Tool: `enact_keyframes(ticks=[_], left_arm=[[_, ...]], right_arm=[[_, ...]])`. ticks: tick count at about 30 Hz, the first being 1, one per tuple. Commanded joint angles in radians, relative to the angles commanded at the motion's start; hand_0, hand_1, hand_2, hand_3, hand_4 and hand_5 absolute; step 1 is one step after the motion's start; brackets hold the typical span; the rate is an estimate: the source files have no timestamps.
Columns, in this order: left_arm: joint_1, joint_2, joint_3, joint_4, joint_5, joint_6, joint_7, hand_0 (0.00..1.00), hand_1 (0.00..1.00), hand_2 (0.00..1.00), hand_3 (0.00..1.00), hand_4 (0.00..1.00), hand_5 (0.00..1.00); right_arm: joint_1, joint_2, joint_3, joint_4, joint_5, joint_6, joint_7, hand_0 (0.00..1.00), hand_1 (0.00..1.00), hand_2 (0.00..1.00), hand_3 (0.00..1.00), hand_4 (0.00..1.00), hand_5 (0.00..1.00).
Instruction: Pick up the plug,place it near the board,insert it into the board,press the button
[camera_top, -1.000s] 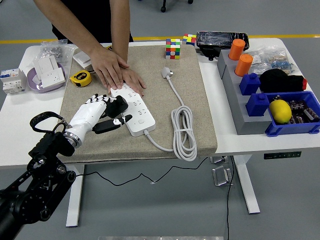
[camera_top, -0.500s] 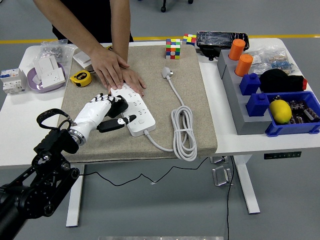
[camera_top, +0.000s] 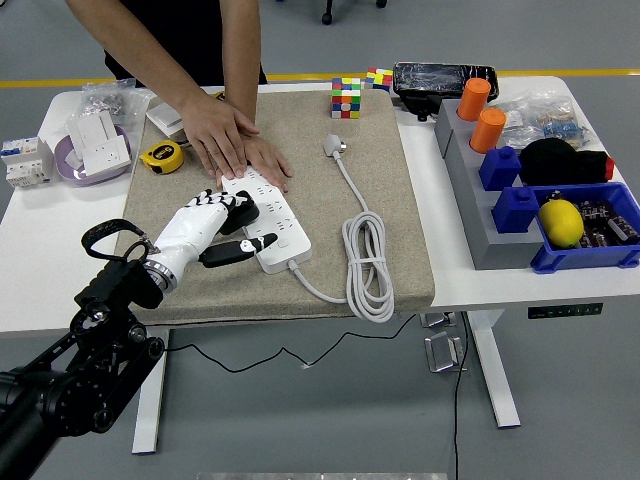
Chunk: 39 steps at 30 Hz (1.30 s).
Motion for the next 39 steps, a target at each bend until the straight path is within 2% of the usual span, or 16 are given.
enact_keyframes(ticks=[17,24,27,30,37,38,39], left_arm=[[-0.016,-0.004,0.026,0.008,0.0,-0.006,0.001,0.998,0.972,0.917,0.866,0.924,0.998],[-0.012,0.002,0.022,-0.017,0.0,-0.002,-0.002,0.998,0.972,0.918,0.866,0.924,0.998],[-0.005,0.008,0.02,-0.065,0.0,0.003,-0.005,0.998,0.972,0.912,0.866,0.924,0.998],[0.005,0.02,0.018,-0.142,-0.002,0.009,-0.005,0.998,0.972,0.912,0.866,0.924,0.998],[0.045,0.065,0.049,-0.41,-0.039,0.006,0.026,0.998,0.966,0.902,0.867,0.923,0.998],[0.051,0.072,0.055,-0.447,-0.032,-0.002,0.033,0.809,0.798,0.759,0.857,0.857,0.588],[0.055,0.075,0.058,-0.484,-0.026,-0.007,0.038,0.809,0.798,0.759,0.857,0.857,0.588]], right_arm=[[0.0,0.001,-0.002,0.0,0.002,0.0,0.0,0.809,0.787,0.77,0.786,0.998,0.998],[0.0,0.001,-0.004,0.0,0.001,-0.001,0.0,0.809,0.787,0.77,0.787,0.998,0.998],[-0.001,0.001,-0.005,-0.001,0.003,-0.001,-0.001,0.809,0.787,0.77,0.787,0.998,0.998],[-0.002,0.001,-0.006,-0.001,0.004,-0.001,-0.001,0.809,0.787,0.77,0.787,0.998,0.998],[-0.006,0.002,-0.004,-0.001,0.003,-0.001,0.0,0.809,0.787,0.77,0.787,0.998,0.998],[-0.006,0.002,-0.005,-0.001,0.004,-0.001,-0.001,0.809,0.786,0.77,0.787,0.998,0.998],[-0.006,0.002,-0.005,-0.001,0.004,-0.001,-0.001,0.809,0.786,0.77,0.787,0.998,0.998]])
